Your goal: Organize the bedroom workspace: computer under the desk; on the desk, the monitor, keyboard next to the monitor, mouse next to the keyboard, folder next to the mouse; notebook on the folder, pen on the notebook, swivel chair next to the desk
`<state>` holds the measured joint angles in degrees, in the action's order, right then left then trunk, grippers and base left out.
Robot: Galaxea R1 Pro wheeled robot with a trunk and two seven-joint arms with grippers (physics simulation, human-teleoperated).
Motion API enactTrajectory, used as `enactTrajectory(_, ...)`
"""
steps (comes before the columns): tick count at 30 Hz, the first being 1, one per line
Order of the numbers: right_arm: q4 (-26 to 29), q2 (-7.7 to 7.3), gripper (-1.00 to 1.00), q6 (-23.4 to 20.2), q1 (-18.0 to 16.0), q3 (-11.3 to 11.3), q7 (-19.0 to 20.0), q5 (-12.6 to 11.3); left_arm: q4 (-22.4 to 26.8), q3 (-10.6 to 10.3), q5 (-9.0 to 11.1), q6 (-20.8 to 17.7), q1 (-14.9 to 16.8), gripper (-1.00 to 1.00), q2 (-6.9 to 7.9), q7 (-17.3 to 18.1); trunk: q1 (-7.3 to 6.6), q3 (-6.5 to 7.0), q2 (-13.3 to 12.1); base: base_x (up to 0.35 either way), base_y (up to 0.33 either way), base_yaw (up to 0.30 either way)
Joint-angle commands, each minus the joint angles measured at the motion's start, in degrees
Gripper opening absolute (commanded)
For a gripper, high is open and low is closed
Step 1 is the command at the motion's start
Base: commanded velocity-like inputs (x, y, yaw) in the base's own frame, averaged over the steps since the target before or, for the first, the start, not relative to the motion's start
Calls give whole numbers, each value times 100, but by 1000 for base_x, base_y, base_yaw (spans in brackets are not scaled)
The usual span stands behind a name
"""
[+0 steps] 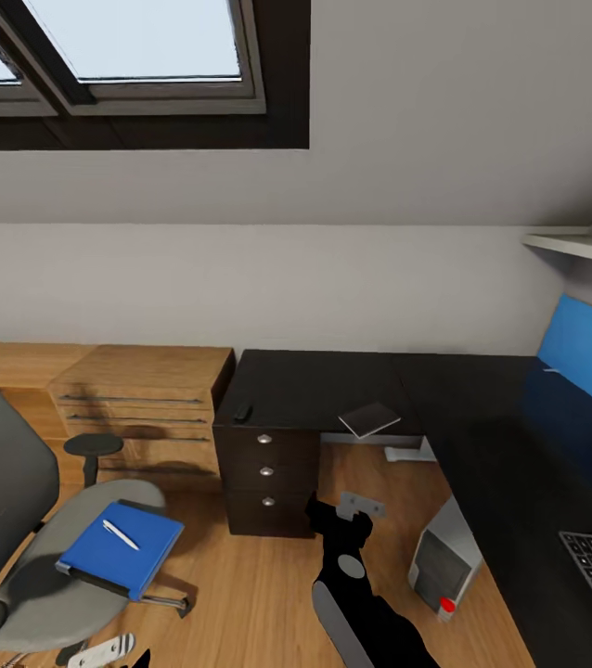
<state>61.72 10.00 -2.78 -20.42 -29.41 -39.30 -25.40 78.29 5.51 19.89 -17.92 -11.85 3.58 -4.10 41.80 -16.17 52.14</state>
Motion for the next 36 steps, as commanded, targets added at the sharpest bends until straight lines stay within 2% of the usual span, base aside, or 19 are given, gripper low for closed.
enactTrajectory(1, 7, 0, 100, -29, -5, -11, -37, -14, 12, -5, 60, -30, -1, 100, 3, -38, 2, -7, 6, 54, 0, 246)
enactTrajectory(20, -27, 0, 100, -29, -6, -53, -26, 10, 44, 3, 53, -6, -1, 100, -5, -28, 2, -78, 6, 281, 0, 251)
enactTrajectory(28, -28, 0, 100, -29, -5, -62, -24, 126, 95, -102, 47, 376, -1, 100, -7, -50, 2, -122, 6, 326, 0, 234)
enactTrajectory(36, -28, 0, 100, -29, -6, -65, -21, 164, 138, -151, 42, 511, -1, 100, -6, -51, 2, -149, 6, 327, 0, 114)
